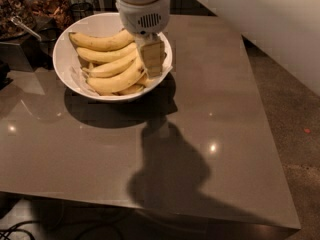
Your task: Pick banana from white bowl
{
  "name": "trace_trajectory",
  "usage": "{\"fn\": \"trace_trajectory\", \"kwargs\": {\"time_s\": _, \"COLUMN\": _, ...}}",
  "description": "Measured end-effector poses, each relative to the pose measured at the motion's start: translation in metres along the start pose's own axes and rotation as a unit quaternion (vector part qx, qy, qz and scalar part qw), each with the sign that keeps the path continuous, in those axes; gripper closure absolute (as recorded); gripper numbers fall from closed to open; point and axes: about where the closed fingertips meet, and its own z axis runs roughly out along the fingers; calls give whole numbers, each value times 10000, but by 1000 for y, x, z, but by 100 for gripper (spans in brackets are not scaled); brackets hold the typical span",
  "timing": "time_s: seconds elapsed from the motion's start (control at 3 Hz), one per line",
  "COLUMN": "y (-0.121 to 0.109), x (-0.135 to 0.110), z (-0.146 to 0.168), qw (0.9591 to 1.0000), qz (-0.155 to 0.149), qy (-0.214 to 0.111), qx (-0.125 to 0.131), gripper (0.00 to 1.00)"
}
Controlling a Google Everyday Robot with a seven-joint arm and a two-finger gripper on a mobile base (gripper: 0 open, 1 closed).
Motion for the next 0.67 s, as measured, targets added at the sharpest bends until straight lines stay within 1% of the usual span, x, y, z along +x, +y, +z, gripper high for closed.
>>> {"fn": "trace_trajectory", "kwargs": {"time_s": 0.67, "y": -17, "x": -31, "z": 14, "qw": 9990, "qz": -424, "qy": 108, "qx": -25, "gripper": 46}}
